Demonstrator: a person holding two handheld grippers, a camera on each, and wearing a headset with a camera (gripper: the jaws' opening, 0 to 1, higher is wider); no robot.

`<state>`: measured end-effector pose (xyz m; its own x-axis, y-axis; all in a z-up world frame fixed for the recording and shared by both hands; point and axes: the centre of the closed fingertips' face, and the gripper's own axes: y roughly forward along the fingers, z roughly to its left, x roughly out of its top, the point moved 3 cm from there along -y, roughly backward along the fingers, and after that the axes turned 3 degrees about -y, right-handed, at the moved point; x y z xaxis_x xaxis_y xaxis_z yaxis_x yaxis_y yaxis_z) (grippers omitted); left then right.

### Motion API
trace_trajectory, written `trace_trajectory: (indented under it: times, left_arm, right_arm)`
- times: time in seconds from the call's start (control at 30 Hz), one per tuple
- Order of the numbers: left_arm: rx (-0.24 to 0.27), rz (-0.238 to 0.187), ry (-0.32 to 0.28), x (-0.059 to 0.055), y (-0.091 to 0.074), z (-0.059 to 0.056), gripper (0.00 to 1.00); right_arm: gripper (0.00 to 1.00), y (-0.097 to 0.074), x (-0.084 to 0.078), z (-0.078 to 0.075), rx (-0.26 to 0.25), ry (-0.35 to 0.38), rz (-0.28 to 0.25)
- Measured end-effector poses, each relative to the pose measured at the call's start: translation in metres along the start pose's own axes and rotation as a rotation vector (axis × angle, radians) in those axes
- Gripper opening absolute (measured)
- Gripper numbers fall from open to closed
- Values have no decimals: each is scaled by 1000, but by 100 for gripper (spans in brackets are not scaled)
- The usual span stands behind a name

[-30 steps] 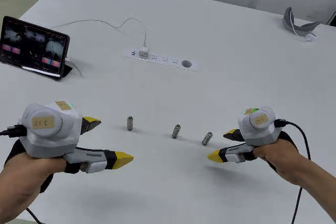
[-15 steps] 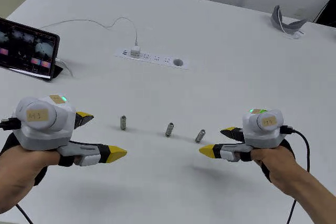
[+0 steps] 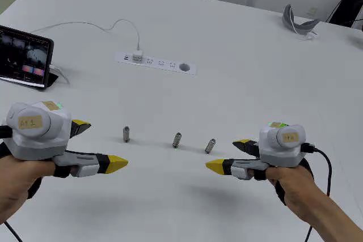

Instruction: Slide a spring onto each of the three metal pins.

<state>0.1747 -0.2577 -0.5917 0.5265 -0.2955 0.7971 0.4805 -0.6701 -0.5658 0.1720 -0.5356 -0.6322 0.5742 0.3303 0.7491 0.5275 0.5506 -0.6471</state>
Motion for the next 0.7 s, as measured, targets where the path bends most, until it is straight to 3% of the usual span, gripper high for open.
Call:
trace_trajectory:
  times: [0.17,0.4,0.7]
  left_arm:
    - [-7,5,-2,-2,3,0,82]
    - [-6,7,-11,-4,4,4,82]
    - [-5,4,-15,-4,3,6,82]
  right_arm:
    - [71,-3,-1,8,0,0,-10]
    - [74,-12,9,19,4,9,-63]
    - [76,-21,9,27,-1,41,-112]
